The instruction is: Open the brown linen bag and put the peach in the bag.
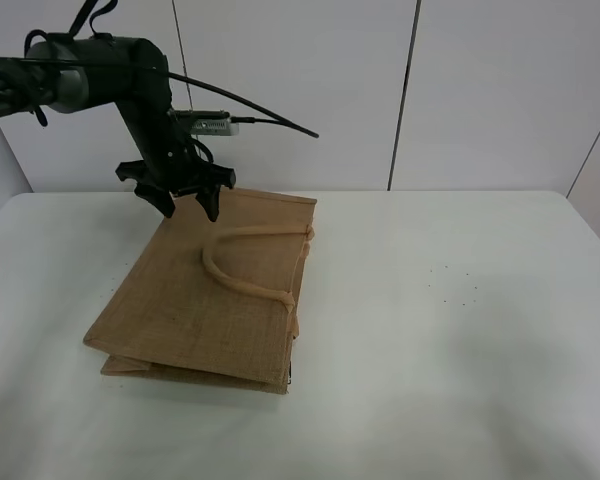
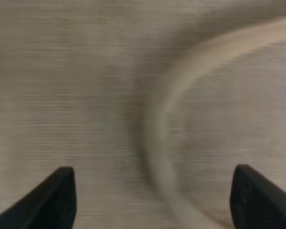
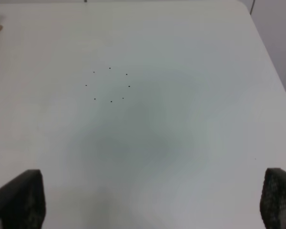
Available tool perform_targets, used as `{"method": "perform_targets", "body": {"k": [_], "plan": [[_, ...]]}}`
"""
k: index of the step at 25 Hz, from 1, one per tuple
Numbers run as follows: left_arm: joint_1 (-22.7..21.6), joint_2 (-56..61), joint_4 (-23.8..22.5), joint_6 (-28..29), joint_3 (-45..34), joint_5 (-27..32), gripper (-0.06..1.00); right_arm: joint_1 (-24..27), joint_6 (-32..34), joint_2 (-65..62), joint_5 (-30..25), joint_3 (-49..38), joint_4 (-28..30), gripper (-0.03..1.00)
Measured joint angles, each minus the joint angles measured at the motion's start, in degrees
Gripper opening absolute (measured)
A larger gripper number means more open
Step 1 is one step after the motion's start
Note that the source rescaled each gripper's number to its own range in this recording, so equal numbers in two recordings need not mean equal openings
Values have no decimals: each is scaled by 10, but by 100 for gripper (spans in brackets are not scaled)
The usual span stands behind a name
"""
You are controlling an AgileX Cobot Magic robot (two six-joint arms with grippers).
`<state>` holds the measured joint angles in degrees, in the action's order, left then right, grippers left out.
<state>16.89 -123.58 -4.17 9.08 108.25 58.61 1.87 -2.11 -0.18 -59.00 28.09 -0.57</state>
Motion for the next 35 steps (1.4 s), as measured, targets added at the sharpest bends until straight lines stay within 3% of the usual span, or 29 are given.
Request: {"method": "perform_targets", "body": {"k": [5,11,18,25,35], "plan": [[-43,1,-24,9,1,8,100,0,0,0,0,0,0,100],[-115,2,-25,-2,1,59,100,0,0,0,0,0,0,100],[-123,54,-15,-6,-42,61,100,0,0,0,0,0,0,100],[-123,187,-14,-8,-163,80,100,0,0,0,0,0,0,100],[-123,442,-13,-12,-420,82,100,0,0,0,0,0,0,100]]}}
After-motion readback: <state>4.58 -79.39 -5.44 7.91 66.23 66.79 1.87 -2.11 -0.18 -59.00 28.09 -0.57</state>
